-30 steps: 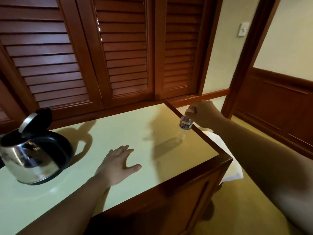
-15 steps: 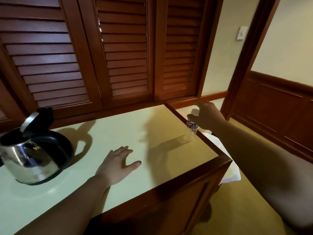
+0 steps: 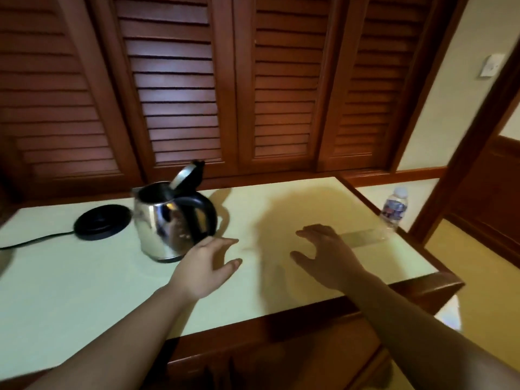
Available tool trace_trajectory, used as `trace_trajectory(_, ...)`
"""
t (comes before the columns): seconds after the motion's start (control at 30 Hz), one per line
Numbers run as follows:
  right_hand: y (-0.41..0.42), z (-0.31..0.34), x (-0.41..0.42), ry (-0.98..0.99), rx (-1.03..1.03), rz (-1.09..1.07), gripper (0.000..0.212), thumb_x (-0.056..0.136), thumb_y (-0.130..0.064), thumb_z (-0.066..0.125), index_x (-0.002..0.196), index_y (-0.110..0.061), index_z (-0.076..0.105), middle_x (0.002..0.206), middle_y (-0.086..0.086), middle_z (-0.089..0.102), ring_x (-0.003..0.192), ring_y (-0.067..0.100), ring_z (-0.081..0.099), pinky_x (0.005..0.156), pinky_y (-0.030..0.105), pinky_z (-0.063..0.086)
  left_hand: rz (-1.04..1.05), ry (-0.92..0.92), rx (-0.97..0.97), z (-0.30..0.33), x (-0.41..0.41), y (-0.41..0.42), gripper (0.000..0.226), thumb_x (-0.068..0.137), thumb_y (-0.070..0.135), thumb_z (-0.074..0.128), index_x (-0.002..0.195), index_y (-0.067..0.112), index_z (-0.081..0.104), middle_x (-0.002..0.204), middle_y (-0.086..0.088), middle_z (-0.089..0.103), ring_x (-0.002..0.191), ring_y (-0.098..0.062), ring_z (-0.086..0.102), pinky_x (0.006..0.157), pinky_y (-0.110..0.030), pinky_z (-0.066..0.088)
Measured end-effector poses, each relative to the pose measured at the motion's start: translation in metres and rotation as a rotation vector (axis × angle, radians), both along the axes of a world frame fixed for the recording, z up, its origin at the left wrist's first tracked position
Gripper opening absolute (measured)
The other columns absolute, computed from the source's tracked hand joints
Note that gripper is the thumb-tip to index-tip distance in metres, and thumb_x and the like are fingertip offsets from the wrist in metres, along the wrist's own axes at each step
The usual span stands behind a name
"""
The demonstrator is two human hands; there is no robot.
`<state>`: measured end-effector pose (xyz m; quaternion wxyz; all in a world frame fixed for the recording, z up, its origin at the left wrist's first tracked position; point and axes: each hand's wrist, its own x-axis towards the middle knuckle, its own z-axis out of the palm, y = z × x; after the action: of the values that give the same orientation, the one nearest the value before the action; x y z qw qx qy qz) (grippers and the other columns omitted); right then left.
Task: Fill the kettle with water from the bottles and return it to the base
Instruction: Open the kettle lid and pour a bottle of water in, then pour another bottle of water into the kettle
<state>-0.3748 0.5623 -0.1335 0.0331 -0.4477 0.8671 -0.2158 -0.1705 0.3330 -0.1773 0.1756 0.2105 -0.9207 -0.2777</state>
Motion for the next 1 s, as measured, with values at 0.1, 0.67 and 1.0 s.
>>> trace_trajectory(0.1,-0.046,-0.016,0.056,-0.029,0.008,0.101,0.062,0.094,-0.055,0.062,0.150,-0.033,0.047,0.156,-0.010,0.040,0.146,0.010,0.029,0.118,0.027,0.025,0.061,0.035,0.013,-0.003,0.057,-0.015,0.057,0.086,0.067,0.058,0.137,0.043,0.062,0.127,0.017,0.061,0.114,-0.005,0.061,0.097,-0.033,0.055)
trace_trajectory(0.67,-0.208,-0.073,0.245,0.028,0.151,0.372,0.069,0.096,-0.068,0.044,0.156,-0.036,0.036,0.168,-0.008,0.022,0.155,0.011,0.015,0.126,0.041,0.011,0.591,0.237,0.064,-0.022,0.317,-0.083,0.032,0.084,0.049,0.064,0.110,0.033,0.074,0.107,0.019,0.064,0.108,-0.004,0.061,0.098,-0.026,0.050)
trace_trajectory(1.0,-0.204,-0.073,0.241,-0.019,0.077,0.354,0.061,0.093,-0.057,0.061,0.148,-0.033,0.052,0.162,-0.007,0.038,0.149,0.015,0.033,0.125,0.040,0.022,0.986,0.484,0.095,-0.026,0.382,-0.106,0.016,0.084,0.014,0.075,0.082,0.018,0.060,0.086,0.003,0.058,0.086,-0.018,0.057,0.080,-0.036,0.048)
